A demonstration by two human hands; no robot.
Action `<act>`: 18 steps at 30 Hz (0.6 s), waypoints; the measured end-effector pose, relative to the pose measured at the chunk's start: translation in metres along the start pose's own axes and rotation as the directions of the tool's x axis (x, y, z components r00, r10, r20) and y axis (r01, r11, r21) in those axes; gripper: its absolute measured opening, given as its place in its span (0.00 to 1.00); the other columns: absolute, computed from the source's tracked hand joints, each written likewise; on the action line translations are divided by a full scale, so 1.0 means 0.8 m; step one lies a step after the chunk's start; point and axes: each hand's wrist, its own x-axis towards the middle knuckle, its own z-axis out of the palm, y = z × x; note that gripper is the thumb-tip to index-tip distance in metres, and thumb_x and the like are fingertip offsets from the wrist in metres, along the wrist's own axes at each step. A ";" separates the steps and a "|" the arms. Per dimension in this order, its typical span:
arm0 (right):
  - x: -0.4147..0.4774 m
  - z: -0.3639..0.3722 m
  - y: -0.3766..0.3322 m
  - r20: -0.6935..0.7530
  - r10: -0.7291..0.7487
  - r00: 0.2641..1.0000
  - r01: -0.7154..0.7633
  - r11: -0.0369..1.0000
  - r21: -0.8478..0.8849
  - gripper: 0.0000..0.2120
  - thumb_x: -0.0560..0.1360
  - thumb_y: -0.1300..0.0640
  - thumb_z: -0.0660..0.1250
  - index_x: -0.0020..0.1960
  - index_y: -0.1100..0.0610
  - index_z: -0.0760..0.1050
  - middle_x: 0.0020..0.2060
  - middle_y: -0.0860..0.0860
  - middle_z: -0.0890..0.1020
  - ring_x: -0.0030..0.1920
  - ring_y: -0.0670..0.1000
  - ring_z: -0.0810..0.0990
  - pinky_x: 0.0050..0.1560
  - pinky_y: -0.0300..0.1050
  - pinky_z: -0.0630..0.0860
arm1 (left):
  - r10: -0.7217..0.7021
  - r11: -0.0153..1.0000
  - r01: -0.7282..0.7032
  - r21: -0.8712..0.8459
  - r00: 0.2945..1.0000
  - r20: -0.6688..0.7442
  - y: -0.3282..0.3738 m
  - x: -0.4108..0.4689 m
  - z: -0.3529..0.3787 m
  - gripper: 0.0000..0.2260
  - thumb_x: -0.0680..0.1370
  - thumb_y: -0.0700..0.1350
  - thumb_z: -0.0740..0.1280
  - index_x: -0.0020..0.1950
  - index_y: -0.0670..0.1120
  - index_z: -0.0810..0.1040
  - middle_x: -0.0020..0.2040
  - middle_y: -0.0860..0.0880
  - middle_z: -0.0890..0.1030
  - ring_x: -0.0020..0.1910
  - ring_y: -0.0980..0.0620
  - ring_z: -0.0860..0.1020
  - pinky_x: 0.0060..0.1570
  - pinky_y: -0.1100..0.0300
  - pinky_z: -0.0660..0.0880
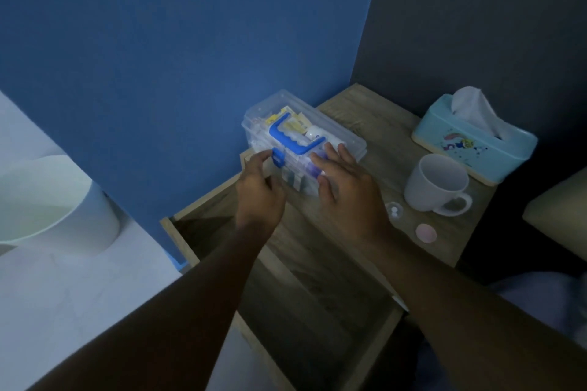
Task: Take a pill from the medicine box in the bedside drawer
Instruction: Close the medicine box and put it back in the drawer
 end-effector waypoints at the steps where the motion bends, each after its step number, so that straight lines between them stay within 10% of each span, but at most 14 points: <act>1: -0.001 0.001 -0.001 0.001 0.018 1.000 -0.018 0.999 0.046 0.18 0.82 0.53 0.58 0.71 0.52 0.72 0.74 0.50 0.70 0.78 0.51 0.59 0.72 0.54 0.70 | 0.020 1.000 -0.020 -0.014 0.999 -0.027 0.006 0.004 -0.008 0.19 0.79 0.40 0.62 0.70 0.51 0.69 0.61 0.55 0.76 0.47 0.61 0.78 0.38 0.73 0.74; 4: 0.000 0.000 -0.009 0.014 0.125 0.992 -0.125 0.960 0.251 0.18 0.82 0.50 0.59 0.71 0.50 0.71 0.76 0.48 0.67 0.79 0.46 0.56 0.72 0.53 0.69 | 0.081 0.996 -0.083 -0.021 0.991 -0.106 0.020 0.032 -0.028 0.18 0.78 0.38 0.61 0.68 0.44 0.73 0.60 0.53 0.75 0.53 0.62 0.75 0.49 0.82 0.66; 9: 0.018 -0.010 -0.015 -0.218 0.417 0.882 -0.324 0.874 0.362 0.21 0.80 0.51 0.62 0.71 0.55 0.68 0.67 0.53 0.76 0.65 0.50 0.76 0.52 0.28 0.70 | 0.079 0.994 -0.073 0.084 0.995 -0.066 0.031 0.087 -0.045 0.18 0.79 0.42 0.61 0.70 0.43 0.72 0.67 0.46 0.77 0.66 0.50 0.73 0.61 0.68 0.65; 13: 0.052 -0.015 -0.002 -0.005 0.668 0.744 -0.592 0.663 0.458 0.31 0.80 0.48 0.63 0.78 0.58 0.57 0.74 0.57 0.68 0.72 0.56 0.71 0.66 0.45 0.71 | -0.029 0.991 0.030 0.133 1.000 -0.009 0.032 0.120 -0.036 0.23 0.79 0.50 0.64 0.72 0.45 0.70 0.69 0.45 0.75 0.68 0.46 0.73 0.64 0.62 0.67; 18: 0.066 -0.005 0.010 0.062 0.729 0.682 -0.663 0.581 0.471 0.24 0.79 0.45 0.64 0.71 0.56 0.69 0.64 0.55 0.79 0.56 0.51 0.81 0.36 0.30 0.71 | -0.180 0.980 0.177 0.094 0.983 0.027 0.015 0.140 -0.017 0.28 0.75 0.57 0.69 0.71 0.46 0.70 0.67 0.45 0.76 0.66 0.46 0.75 0.64 0.61 0.69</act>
